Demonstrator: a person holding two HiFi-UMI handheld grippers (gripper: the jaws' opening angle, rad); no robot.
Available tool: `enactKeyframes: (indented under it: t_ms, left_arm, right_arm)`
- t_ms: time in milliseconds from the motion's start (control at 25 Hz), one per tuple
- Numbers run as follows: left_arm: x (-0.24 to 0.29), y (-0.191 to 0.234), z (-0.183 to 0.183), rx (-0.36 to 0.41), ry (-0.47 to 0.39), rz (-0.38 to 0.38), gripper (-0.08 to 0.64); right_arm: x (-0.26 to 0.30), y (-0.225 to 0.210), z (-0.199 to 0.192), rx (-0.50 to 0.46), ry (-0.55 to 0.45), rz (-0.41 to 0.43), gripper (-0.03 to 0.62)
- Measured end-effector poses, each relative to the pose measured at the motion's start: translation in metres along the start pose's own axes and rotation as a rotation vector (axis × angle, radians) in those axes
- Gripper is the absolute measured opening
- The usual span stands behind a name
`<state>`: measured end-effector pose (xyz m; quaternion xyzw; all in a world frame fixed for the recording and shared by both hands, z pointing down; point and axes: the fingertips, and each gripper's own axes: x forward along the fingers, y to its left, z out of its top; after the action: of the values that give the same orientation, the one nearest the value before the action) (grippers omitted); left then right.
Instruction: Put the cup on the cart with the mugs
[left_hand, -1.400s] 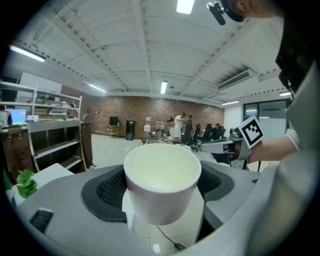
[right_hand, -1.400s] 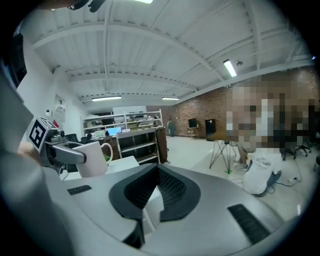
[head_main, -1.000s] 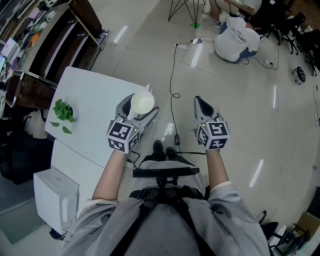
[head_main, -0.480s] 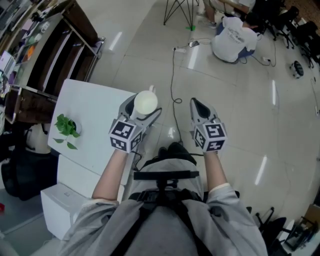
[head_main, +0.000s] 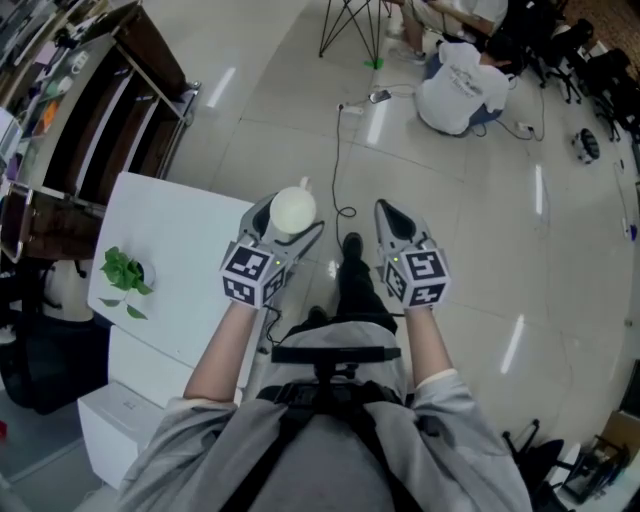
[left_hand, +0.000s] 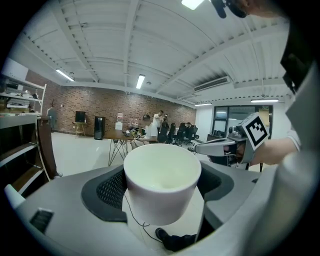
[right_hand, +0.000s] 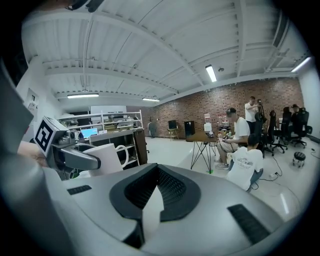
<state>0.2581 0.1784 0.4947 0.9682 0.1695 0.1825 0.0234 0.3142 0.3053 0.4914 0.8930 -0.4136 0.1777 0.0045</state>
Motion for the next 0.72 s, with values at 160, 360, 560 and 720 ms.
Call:
enactKeyframes:
  t_ms: [160, 360, 560, 720]
  left_arm:
    - [0.030, 0.015, 0.008, -0.003, 0.000, 0.026, 0.419]
    - [0.085, 0.045, 0.019, -0.022, 0.007, 0.084, 0.419]
    - [0.151, 0.068, 0.039, -0.067, 0.019, 0.155, 0.419]
    - [0.184, 0.089, 0.062, -0.088, 0.008, 0.212, 0.419]
  right_arm:
    - [0.033, -0.023, 0.005, -0.004, 0.009, 0.034, 0.003]
    - [0.084, -0.069, 0.022, -0.012, 0.007, 0.094, 0.003]
    - [0.133, -0.132, 0.041, 0.000, 0.026, 0.151, 0.003]
    - [0.167, -0.151, 0.062, -0.033, 0.049, 0.239, 0.003]
